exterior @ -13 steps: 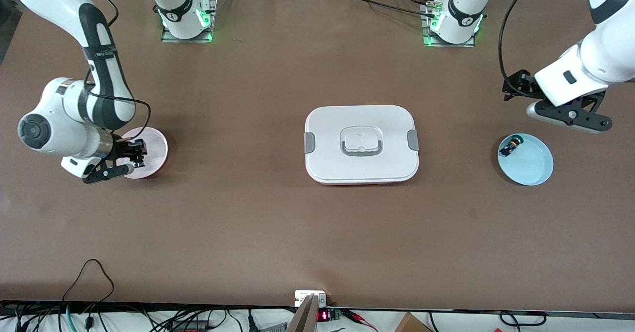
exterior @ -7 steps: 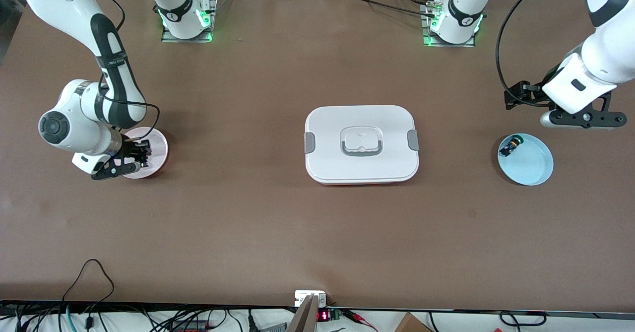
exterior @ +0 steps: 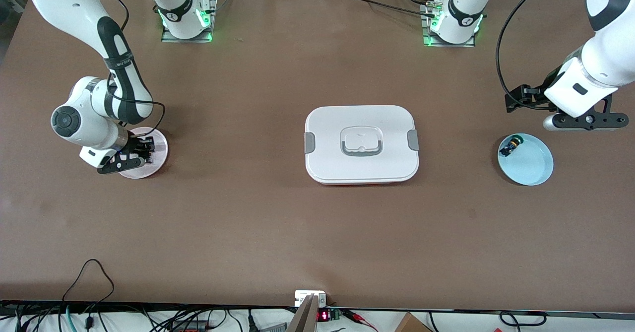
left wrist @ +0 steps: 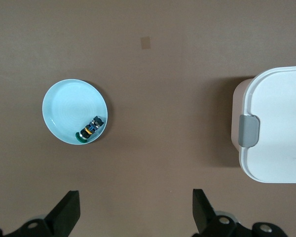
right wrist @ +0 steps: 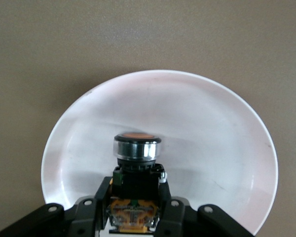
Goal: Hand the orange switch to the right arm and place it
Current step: 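Lower the switch onto the white plate with the right gripper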
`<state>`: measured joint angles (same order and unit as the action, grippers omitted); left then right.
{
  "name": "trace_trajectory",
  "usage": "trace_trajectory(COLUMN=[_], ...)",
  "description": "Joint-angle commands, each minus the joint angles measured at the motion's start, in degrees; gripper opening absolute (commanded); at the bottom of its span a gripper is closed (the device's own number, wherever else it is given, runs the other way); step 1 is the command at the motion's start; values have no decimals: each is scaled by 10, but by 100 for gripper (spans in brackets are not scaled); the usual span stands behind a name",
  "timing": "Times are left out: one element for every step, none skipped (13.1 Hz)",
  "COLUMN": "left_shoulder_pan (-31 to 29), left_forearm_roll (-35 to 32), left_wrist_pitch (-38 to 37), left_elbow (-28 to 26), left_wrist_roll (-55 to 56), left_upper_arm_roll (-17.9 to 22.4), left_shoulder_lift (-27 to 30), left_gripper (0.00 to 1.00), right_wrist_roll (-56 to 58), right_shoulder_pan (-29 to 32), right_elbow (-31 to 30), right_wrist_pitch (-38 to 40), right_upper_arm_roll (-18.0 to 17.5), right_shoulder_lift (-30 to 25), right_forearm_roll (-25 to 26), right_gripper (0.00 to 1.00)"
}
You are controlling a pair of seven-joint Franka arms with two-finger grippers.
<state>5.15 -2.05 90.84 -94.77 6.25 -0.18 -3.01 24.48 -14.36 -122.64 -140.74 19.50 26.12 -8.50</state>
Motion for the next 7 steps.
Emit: trace_trajectory(left_shoulder_pan=[-21, -25, -25, -27, -30, -33, -36], left_forearm_roll=[6, 6, 6, 6, 6, 6, 6], left_wrist_pitch=[1, 2, 2, 3, 3, 3, 3], left_elbow=[3, 3, 3, 3, 3, 3, 3], left_wrist_roll=[4, 3, 3, 3, 3, 3, 3], left_upper_arm_roll=[-14, -15, -15, -16, -18, -22, -24], left_shoulder_lift=[3, 2, 2, 2, 2, 2, 2], left_gripper=[100, 100, 100, 100, 100, 100, 100], right_wrist_roll=[-10, -10, -10, -10, -4, -9, -11], right_shoulder_pan=[4, 4, 4, 4, 5, 3, 2], right_elbow=[-14, -14, -13, -12, -9, -8, -8], right_wrist_pitch=[-12, -12, -12, -12, -10, -8, -7], right_upper_arm_roll=[-3, -3, -3, -3, -3, -3, -3], right_shoulder_lift=[-7, -7, -7, -7, -8, -11, -14], right_forearm_roll=[8, 8, 8, 8, 8, 7, 7], right_gripper=[24, 36, 41, 57, 100, 100, 100])
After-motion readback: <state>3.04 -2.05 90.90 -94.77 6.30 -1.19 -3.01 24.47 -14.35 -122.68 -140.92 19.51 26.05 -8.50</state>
